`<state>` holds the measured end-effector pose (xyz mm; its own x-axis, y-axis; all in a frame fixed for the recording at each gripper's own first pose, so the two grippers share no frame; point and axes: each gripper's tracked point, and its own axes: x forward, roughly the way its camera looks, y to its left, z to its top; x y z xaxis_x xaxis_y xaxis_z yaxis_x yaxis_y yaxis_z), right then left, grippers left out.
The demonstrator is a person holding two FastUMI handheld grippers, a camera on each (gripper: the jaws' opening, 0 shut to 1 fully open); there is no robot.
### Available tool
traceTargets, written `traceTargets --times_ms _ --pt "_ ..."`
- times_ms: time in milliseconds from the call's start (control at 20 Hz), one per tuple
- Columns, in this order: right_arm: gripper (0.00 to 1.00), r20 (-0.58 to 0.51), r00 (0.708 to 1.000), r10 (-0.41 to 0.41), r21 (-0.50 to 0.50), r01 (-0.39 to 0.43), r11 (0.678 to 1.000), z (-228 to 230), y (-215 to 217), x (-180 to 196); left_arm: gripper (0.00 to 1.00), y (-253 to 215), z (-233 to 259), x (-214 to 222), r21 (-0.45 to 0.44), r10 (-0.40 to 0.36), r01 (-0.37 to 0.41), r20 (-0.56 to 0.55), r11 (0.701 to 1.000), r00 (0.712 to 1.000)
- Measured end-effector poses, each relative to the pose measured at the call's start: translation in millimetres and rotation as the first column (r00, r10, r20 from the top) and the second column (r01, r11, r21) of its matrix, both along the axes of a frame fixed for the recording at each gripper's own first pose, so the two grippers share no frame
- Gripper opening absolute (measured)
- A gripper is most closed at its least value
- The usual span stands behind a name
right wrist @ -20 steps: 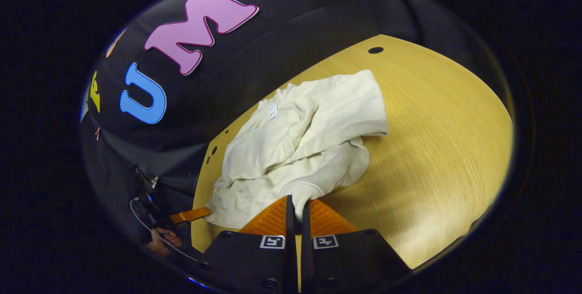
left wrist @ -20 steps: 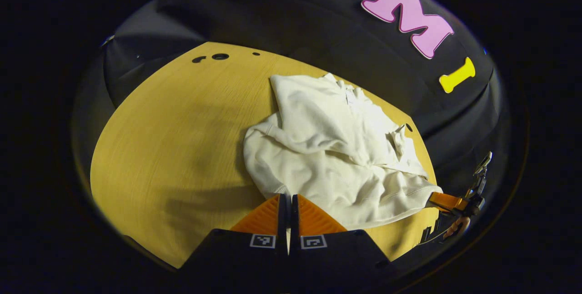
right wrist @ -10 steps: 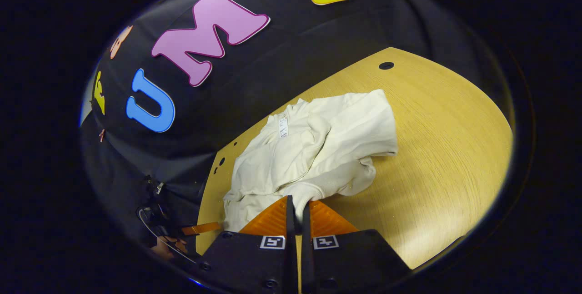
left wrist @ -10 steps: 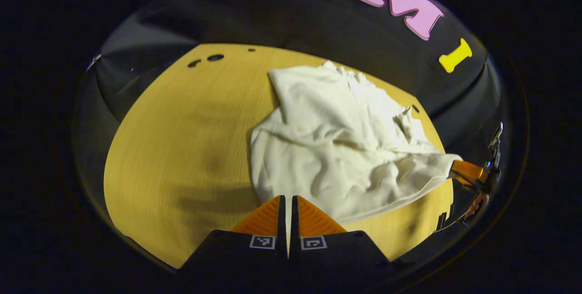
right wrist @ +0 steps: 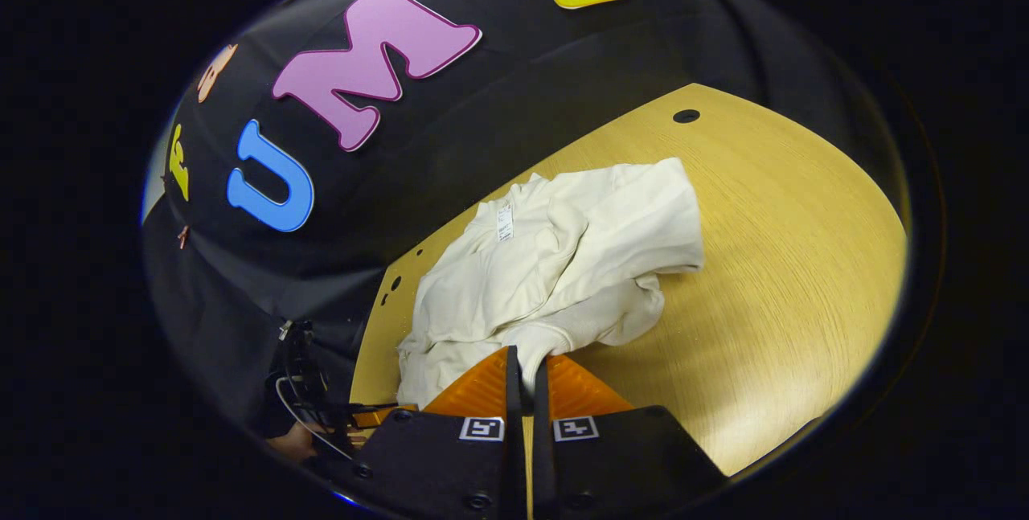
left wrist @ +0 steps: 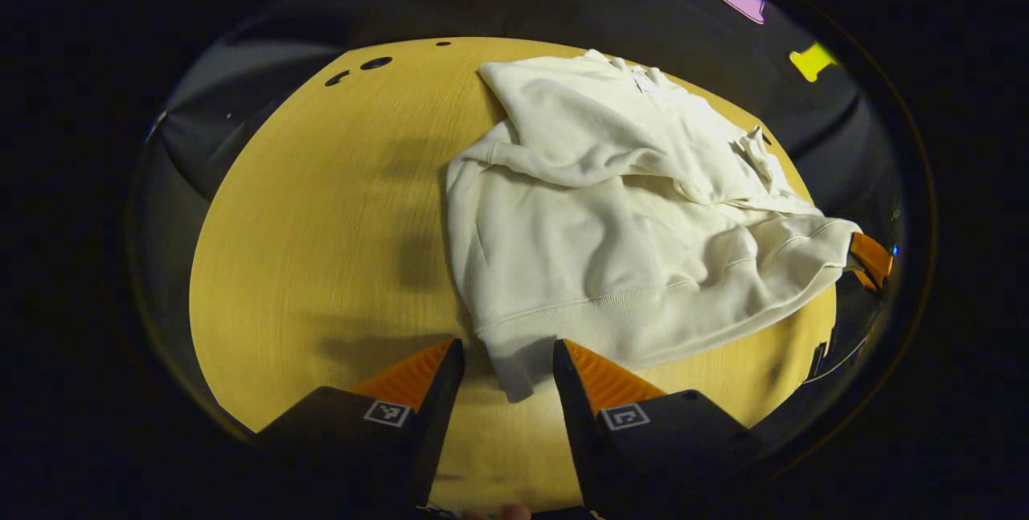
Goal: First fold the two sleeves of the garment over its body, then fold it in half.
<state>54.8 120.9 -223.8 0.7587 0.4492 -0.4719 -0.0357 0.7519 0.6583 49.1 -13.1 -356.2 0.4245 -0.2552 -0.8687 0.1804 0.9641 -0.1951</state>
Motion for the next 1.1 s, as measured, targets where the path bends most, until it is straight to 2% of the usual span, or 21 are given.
traceTargets --times_ms 100,150,200,250,350,450,700,1100 --pt "0.07 0.001 1.000 -0.001 0.002 0.001 1.000 1 0 1 0.71 -6 -3 2 0.059 -0.040 0.041 -0.016 0.997 0.999" --pt "0.07 0.003 1.000 -0.002 0.006 0.002 1.000 2 1 1 0.80 -10 -3 2 0.063 -0.065 0.066 -0.017 0.996 0.998" --pt "0.07 0.005 1.000 -0.003 0.008 0.003 1.000 3 1 1 0.68 -16 -1 2 0.042 -0.070 0.070 -0.013 0.997 0.997" --pt "0.07 0.004 1.000 -0.001 0.009 0.001 1.000 3 2 1 0.42 -23 2 8 0.005 -0.050 0.050 -0.008 0.999 0.999" --pt "0.07 0.007 1.000 -0.005 0.010 0.005 1.000 4 1 2 0.10 -24 7 14 -0.076 0.033 -0.035 -0.022 0.997 0.999" --pt "0.07 0.015 1.000 -0.015 0.023 0.015 1.000 8 -1 5 0.06 -28 18 18 -0.166 0.094 -0.096 -0.024 0.981 0.995" --pt "0.07 0.051 0.996 -0.071 0.091 0.066 0.994 27 -7 22 0.06 -34 69 47 -0.295 0.155 -0.122 0.094 0.948 0.983" --pt "0.07 0.124 0.986 -0.109 0.101 0.096 0.990 52 -9 71 0.06 -48 113 105 -0.383 0.222 -0.132 0.202 0.914 0.954"
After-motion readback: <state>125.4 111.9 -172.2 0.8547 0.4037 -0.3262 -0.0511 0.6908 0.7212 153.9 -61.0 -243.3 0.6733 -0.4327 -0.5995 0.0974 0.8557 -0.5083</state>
